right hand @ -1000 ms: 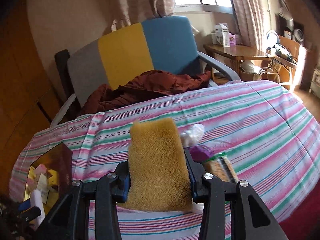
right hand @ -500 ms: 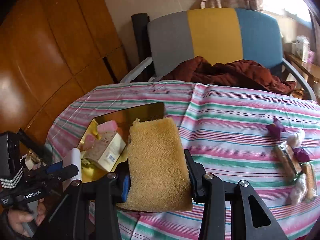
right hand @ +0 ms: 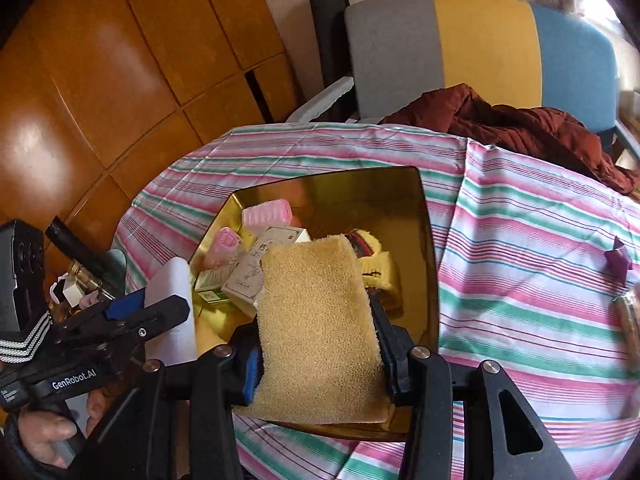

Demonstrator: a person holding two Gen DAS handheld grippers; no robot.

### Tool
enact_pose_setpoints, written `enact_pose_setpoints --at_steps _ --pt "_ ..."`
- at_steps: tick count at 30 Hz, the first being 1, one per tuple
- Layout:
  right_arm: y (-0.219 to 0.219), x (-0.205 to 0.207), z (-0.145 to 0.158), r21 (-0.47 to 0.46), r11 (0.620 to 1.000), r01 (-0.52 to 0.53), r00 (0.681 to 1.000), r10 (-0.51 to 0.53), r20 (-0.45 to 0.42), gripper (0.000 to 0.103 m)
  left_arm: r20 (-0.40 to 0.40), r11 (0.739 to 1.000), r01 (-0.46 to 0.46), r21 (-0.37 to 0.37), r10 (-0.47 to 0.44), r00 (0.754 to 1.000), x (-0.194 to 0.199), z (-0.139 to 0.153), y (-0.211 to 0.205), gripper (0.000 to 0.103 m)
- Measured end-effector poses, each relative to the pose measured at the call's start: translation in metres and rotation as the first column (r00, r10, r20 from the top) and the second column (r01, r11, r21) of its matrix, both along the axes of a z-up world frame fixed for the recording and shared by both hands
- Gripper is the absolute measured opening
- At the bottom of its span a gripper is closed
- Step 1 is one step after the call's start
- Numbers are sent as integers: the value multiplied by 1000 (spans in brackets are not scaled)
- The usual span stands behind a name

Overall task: Organize objects
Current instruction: 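Carry the white and yellow sponges to the gold tray and release both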

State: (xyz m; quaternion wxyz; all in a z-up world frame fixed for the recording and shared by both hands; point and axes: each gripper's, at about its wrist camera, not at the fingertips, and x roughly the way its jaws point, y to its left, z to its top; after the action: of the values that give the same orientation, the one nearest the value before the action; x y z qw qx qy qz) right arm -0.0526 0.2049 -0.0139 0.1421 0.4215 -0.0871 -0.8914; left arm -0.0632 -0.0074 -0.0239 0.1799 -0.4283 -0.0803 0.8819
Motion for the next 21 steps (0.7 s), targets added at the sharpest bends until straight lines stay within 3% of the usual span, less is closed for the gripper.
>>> enact_pose_setpoints --at_steps 4,7,16,21 --pt "-12 -3 -7 -21 999 -38 999 38 25 54 53 1000 -10 17 9 999 -3 -9 -2 77" --pt "-18 -2 -14 -33 997 -64 997 65 41 67 85 1000 -22 23 20 996 -3 -16 -5 80" --pt "-13 8 -20 -37 999 -35 998 37 50 72 80 994 -91 64 86 993 -7 -15 -19 85" --pt "-10 13 -17 -19 1000 -15 999 16 29 79 1 990 -138 -33 138 990 1 -3 -23 85"
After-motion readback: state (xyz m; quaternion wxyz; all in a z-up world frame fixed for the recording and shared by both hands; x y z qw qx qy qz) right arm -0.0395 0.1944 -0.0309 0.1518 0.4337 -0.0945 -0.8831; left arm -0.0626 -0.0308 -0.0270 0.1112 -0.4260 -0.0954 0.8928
